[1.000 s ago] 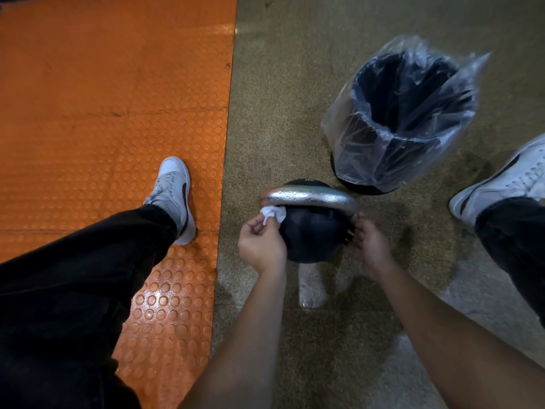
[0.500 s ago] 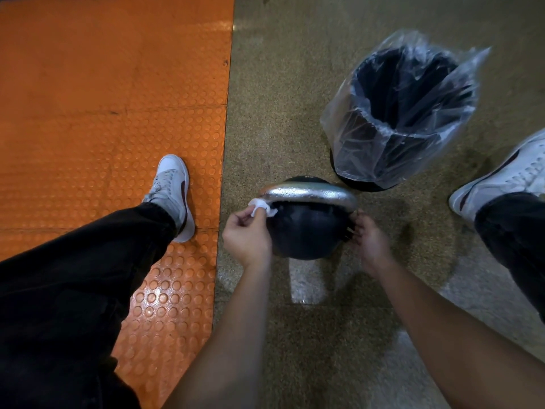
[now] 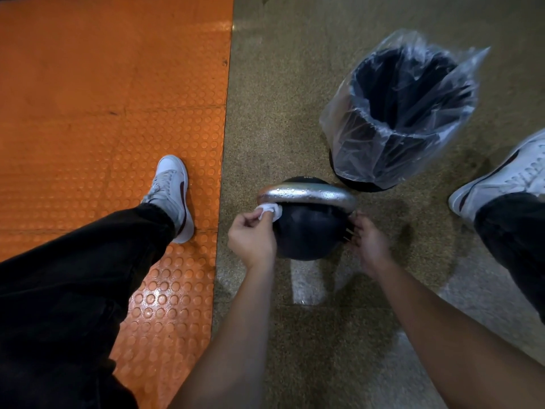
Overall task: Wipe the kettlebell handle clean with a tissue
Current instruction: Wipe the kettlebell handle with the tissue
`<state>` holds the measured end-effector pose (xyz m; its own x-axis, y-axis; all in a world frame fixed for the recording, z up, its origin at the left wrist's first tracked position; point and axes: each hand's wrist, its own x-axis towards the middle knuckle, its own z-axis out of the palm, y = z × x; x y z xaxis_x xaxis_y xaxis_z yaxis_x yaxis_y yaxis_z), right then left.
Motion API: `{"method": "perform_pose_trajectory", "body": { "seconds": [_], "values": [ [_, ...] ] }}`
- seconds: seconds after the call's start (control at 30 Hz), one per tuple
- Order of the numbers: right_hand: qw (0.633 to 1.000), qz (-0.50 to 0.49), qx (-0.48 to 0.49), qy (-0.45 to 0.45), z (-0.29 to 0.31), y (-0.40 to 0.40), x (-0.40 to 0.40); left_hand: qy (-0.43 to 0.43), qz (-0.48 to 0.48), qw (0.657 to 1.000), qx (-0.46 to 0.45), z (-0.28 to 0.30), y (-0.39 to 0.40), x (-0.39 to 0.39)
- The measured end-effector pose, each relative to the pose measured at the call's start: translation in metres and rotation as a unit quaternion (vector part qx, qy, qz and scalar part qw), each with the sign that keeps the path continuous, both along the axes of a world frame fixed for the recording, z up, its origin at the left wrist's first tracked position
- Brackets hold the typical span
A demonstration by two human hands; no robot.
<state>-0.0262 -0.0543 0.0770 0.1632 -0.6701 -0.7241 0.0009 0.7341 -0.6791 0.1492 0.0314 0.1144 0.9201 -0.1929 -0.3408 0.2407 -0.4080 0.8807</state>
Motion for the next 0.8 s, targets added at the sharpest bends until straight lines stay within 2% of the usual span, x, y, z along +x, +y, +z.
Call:
{"method": "perform_pose_trajectory", "body": {
  "seconds": [0.1,0.3,0.47,0.63,0.8],
  "values": [
    [1.000,-0.007,0.007,-0.001,-0.002,0.000,0.000,-0.047,-0.037,0.998,0.011,0.012,-0.006,-0.005],
    [1.000,0.008,0.004,0.004,-0.003,0.001,-0.001,-0.029,0.008,0.999,0.035,-0.001,0.003,0.005],
    [1.000,-0.002,0.008,0.003,-0.005,0.001,-0.001,-0.061,-0.052,0.996,0.044,0.008,-0.003,0.000],
    [1.000,0.010,0.003,-0.008,-0.008,0.002,-0.003,-0.022,0.006,0.999,0.033,-0.001,0.000,0.009],
    [1.000,0.004,0.006,-0.008,-0.008,0.002,-0.001,-0.059,-0.037,0.997,0.034,0.005,-0.001,0.006]
  ]
}}
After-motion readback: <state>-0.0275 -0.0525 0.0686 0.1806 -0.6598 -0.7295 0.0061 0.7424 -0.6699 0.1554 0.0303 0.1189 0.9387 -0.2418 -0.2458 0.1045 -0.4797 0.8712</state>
